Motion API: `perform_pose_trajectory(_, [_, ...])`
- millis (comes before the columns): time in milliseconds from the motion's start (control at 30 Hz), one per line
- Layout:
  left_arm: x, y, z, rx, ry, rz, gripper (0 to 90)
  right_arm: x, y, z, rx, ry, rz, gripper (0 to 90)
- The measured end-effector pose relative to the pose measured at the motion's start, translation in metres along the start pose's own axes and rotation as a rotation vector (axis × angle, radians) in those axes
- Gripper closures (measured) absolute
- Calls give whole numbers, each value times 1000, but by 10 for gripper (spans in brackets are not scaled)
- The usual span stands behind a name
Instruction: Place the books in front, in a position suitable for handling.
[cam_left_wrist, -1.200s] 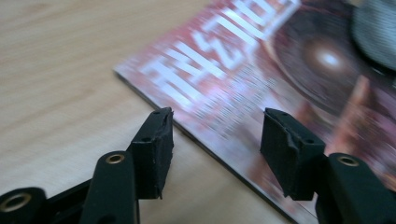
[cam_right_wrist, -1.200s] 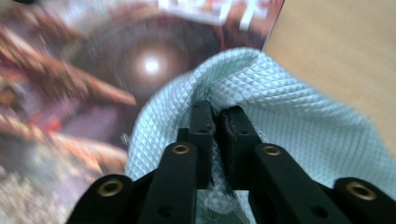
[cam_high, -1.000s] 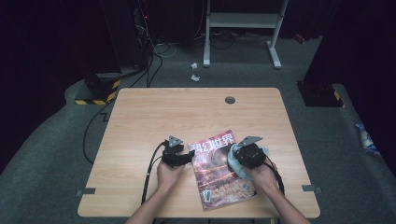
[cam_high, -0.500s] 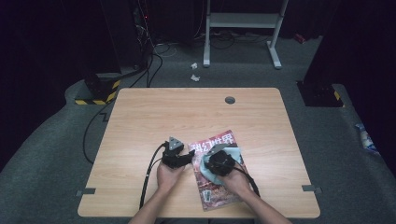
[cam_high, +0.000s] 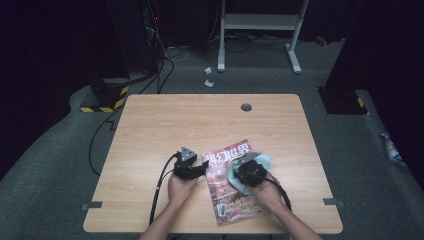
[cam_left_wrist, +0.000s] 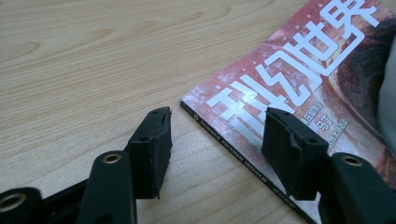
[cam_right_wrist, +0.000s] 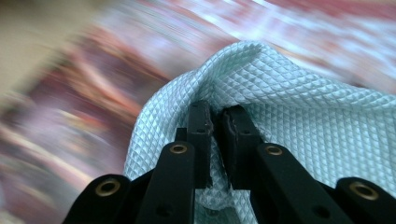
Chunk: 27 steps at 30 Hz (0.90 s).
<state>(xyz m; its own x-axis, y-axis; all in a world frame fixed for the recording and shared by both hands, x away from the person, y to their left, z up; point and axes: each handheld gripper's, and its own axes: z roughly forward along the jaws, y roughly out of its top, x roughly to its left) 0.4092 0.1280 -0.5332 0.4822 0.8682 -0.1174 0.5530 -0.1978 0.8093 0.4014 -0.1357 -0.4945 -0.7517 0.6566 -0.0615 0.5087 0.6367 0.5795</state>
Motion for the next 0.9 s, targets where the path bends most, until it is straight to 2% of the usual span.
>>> perform_pose_trajectory(100, [0,0,0,-1,-2,-2,421,-23,-14,-11,11,-26,81,819])
perform_pose_trajectory(133, [0,0,1,-3,-2,-3,421,-25,-15,-13,17,-37,80,819])
perform_pose_trajectory(200, [-1,0,1,-3,0,-2,421,-17,-13,-12,43,-86,35,818])
perform_pose_trajectory(233, [-1,0,1,-3,1,-1,423,-9,-7,-9,52,-94,8,819])
perform_pose_trajectory(300, [-1,0,1,-2,1,-1,423,1,1,-3,40,-39,9,819])
perform_pose_trajectory(367, [-1,0,1,-1,2,2,424,13,10,4,29,4,-16,819])
perform_pose_trajectory(533, [-1,0,0,-1,4,3,424,62,36,23,-1,115,-122,819])
perform_pose_trajectory(633, [-1,0,0,-1,4,2,424,78,45,28,-7,125,-177,819])
perform_pose_trajectory(767, [-1,0,0,-2,3,2,426,72,43,28,-9,149,-146,817])
perform_pose_trajectory(867, [-1,0,0,-3,3,1,428,59,34,22,-3,97,-145,815])
perform_pose_trajectory(900, [-1,0,0,-3,3,1,427,52,29,19,-3,76,-130,815])
